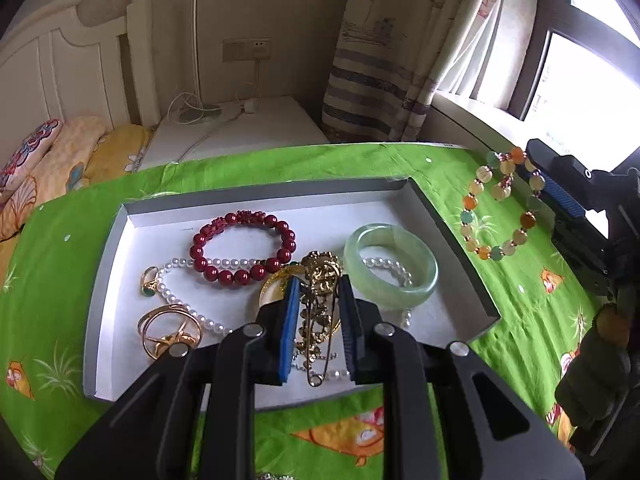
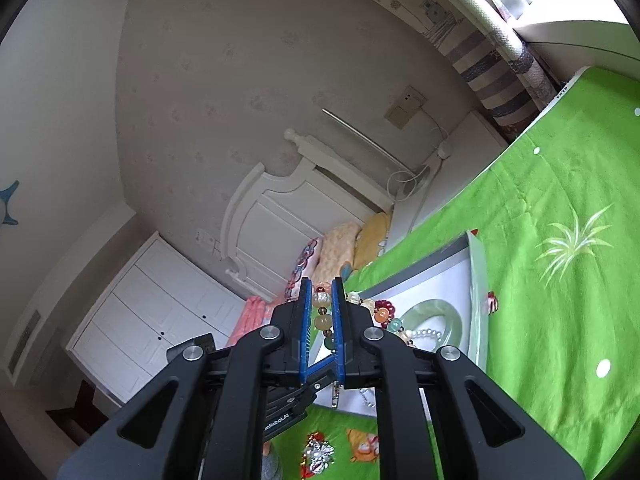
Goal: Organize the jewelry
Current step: 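Lower brooch and necklace into the box and open both tools, then withdraw both open tools from the box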
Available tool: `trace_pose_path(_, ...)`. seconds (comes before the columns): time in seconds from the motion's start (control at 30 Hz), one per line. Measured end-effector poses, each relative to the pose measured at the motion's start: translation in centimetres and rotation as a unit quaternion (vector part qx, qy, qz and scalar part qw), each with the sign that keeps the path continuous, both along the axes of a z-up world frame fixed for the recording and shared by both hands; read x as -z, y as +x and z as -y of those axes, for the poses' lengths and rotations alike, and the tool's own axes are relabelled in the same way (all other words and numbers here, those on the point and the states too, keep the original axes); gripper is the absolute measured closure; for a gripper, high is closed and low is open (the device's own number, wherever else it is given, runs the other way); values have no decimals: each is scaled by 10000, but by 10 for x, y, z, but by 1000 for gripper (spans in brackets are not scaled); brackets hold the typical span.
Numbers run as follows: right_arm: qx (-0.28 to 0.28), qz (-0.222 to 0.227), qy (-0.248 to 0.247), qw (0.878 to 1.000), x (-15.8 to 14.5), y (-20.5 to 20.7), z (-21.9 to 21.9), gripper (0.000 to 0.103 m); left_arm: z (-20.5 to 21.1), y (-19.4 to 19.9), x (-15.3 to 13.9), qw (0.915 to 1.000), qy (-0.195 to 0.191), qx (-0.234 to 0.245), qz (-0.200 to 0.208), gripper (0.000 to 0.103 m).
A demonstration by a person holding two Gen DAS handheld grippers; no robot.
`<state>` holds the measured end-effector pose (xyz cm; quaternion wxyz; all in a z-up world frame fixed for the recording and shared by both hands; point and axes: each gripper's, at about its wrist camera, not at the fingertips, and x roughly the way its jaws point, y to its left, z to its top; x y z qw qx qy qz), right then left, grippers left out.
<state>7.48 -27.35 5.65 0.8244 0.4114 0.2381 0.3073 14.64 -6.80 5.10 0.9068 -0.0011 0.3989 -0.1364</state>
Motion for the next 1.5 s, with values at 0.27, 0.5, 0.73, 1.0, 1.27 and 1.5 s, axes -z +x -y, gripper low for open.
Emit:
trace_pose_path(0.27,-19,-308,-366,9989,3,52,-24,93,-2,9,12,9995,-256,-192,-39,86)
trace_pose_path(0.5,-150,-368,-701,9967,2,71,-62,93,-25,-12,7,9967,-478,-598,252,39)
trace_pose_path(0.73,-174,-443,-1804,9824,6,81,-102,85,-56,-39,-12,9926,-731,-814,531,24)
trace_pose_path(1.0,-502,-228,-1854,9811,0,54,-109,63,-87,-85,-22,9903,-637,-946,796,12)
trace_pose_path(1.27,-844,213,-2024,9754,-23,-26,-96,49,-123,-115,-2,9891,-622,-1252,466,7)
trace_pose_path(1.5,-984,35,-2053,9737,-1,-82,-91,43,-130,-131,21,9883,-953,-1176,205,7)
